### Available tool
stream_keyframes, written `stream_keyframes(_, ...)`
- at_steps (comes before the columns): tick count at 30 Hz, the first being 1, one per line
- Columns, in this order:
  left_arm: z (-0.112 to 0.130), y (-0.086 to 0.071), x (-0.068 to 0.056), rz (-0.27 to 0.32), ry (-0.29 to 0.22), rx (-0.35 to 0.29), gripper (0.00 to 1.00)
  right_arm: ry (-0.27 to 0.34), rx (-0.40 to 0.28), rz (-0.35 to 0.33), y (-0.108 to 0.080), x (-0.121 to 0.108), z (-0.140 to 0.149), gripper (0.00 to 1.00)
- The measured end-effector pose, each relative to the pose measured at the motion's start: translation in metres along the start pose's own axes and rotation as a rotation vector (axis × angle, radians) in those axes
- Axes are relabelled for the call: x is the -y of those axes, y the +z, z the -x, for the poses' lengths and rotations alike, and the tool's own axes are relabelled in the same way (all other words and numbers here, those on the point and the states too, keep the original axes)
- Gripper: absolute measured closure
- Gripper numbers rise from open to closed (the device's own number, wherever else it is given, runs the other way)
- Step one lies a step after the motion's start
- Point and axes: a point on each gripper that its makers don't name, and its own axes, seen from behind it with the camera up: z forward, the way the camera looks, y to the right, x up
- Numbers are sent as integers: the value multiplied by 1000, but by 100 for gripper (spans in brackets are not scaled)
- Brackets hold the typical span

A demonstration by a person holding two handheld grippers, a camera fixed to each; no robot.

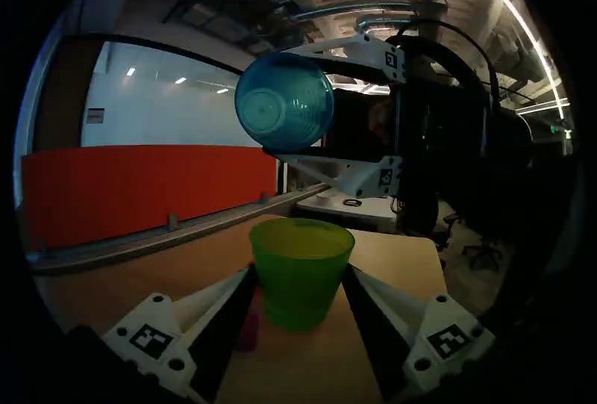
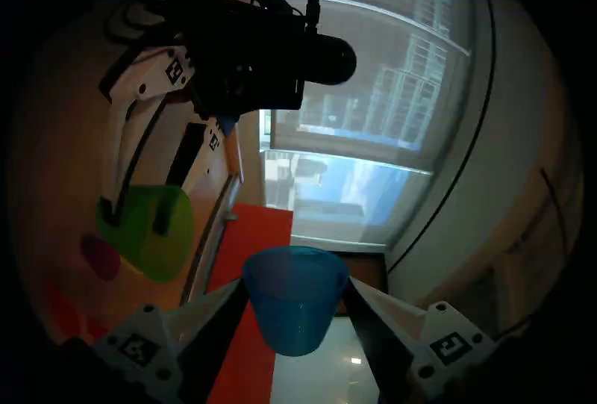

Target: Pour water

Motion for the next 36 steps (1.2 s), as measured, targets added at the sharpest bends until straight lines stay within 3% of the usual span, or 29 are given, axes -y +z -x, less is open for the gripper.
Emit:
stream_keyframes(5,-1,0,0,-1,1,0,19,36,0,2,0,0,0,11)
stream_keyframes(8,-1,0,0,0,1,0,19,92,-4,1,0,1,-1,11)
stream_keyframes(14,0,1,0,0,2,2,19,263,-17,-10,-3,5,-4,11)
stream_keyframes(26,-3,0,3,-5,12,7,19,644,6,10,-8,12,10,11)
stream_keyframes(29,-4,-1,4,-9,14,5,19,767,10,13,-10,14,15,11)
stream_keyframes(36,-5,-3,7,-17,20,8,19,1128,1,7,-12,12,27,11)
